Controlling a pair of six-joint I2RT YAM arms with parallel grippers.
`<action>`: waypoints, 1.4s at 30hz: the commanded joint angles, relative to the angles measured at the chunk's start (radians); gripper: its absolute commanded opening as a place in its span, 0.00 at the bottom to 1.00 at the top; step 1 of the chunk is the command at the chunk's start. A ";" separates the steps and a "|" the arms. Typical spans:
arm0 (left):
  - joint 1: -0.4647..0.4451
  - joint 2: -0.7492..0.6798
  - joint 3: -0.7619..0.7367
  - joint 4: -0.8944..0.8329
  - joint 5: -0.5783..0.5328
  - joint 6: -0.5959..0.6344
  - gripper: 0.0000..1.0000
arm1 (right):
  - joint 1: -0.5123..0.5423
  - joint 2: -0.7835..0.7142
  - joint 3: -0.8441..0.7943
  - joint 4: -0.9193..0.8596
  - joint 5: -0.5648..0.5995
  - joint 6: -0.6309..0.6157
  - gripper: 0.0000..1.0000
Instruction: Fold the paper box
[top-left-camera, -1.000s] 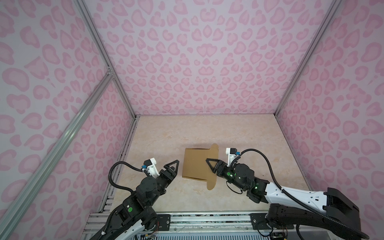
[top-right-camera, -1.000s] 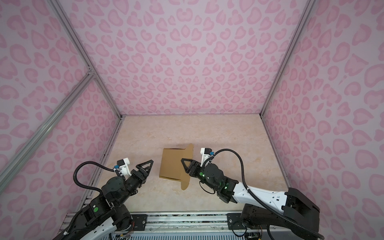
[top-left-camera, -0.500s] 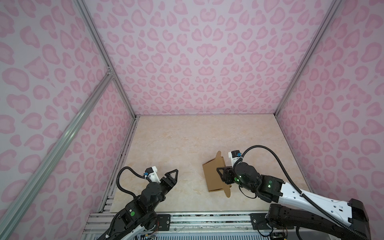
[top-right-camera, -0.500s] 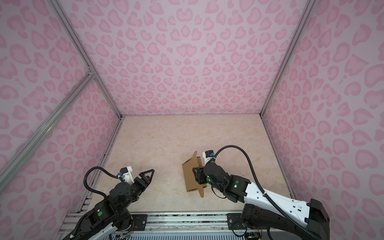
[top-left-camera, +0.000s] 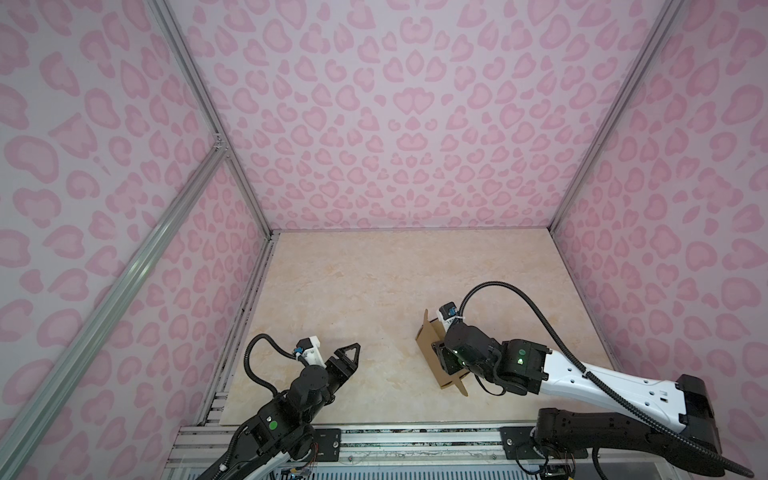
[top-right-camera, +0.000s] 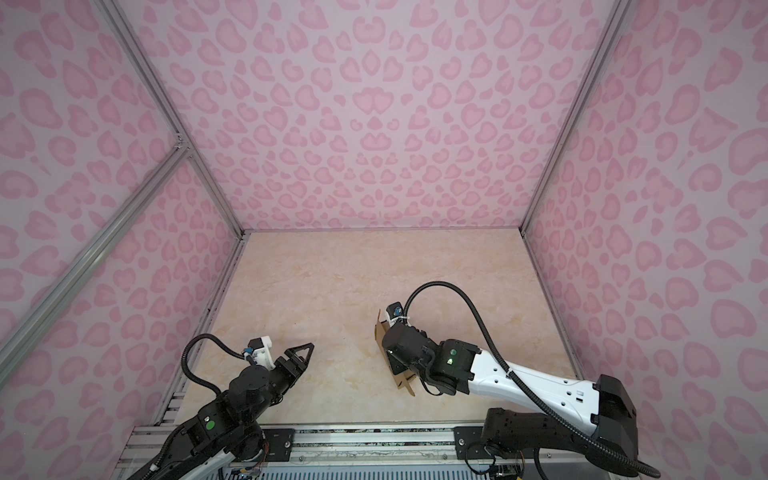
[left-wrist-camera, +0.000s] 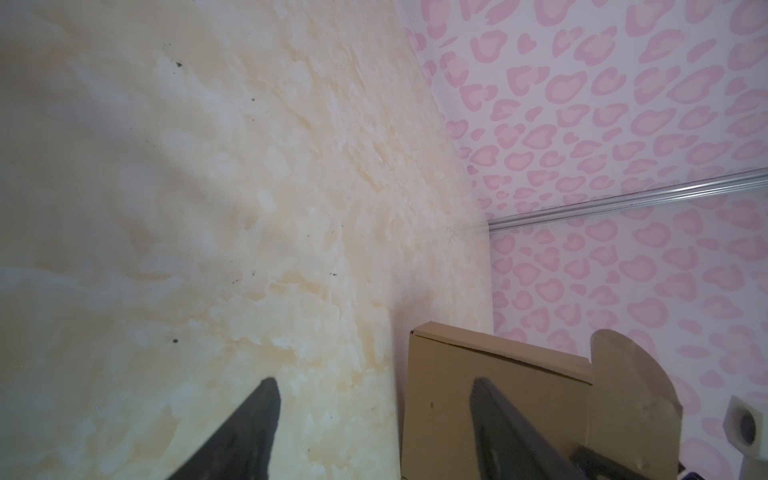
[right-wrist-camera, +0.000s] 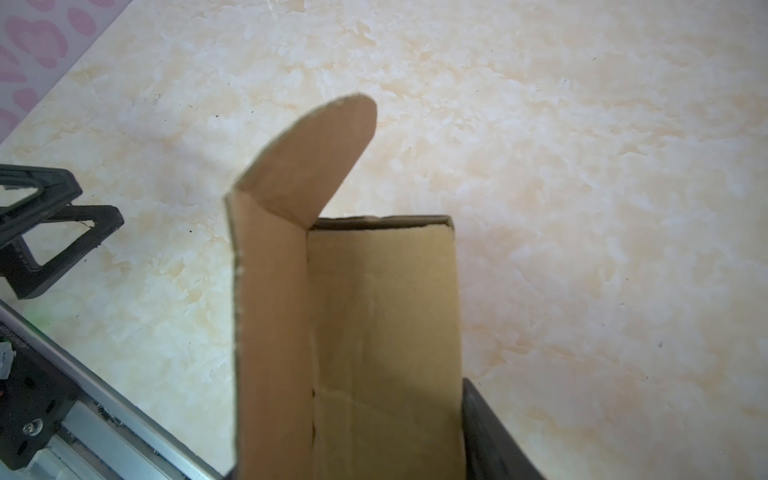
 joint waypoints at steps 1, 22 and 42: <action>0.001 0.003 -0.006 0.044 0.001 -0.011 0.75 | 0.000 0.020 0.002 -0.043 0.007 -0.036 0.54; 0.000 0.056 0.001 0.075 0.007 -0.015 0.75 | -0.085 -0.030 -0.018 -0.020 -0.105 -0.029 0.65; 0.001 0.070 -0.003 0.087 0.010 -0.025 0.75 | -0.135 -0.083 -0.038 -0.006 -0.172 -0.014 0.69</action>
